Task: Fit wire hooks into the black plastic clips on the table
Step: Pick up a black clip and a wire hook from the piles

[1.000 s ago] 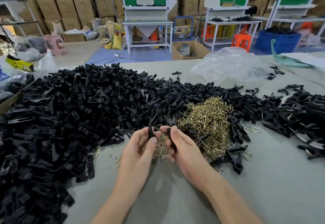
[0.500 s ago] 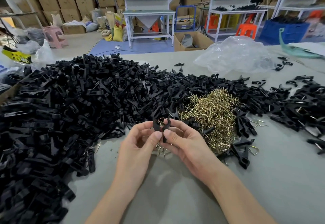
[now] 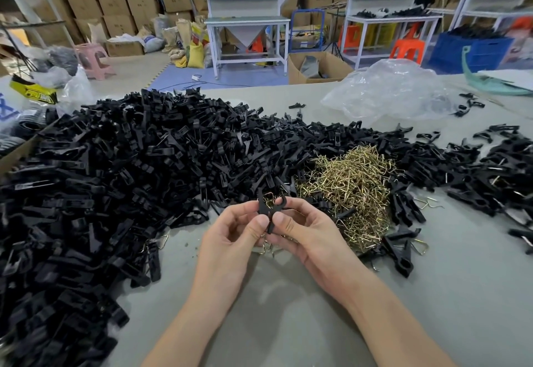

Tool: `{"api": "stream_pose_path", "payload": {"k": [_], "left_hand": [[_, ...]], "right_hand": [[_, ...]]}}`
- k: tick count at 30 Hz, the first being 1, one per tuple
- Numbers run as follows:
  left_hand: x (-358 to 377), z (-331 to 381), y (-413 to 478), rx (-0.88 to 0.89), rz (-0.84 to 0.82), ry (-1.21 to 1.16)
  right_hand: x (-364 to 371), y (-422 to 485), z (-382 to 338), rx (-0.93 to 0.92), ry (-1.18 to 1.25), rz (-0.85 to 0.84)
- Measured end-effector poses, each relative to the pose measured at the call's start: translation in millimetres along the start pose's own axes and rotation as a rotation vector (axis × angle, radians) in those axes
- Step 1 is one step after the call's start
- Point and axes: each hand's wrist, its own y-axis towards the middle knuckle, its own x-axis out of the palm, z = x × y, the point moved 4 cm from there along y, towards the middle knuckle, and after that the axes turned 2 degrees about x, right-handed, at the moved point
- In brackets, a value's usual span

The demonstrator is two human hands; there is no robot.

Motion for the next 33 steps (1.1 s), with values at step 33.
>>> {"api": "stream_pose_path", "payload": {"k": [33], "left_hand": [[-4, -9, 6, -0.083, 0.057, -0.203]], "right_hand": [[1, -7, -10, -0.146, -0.366, 0.076]]}}
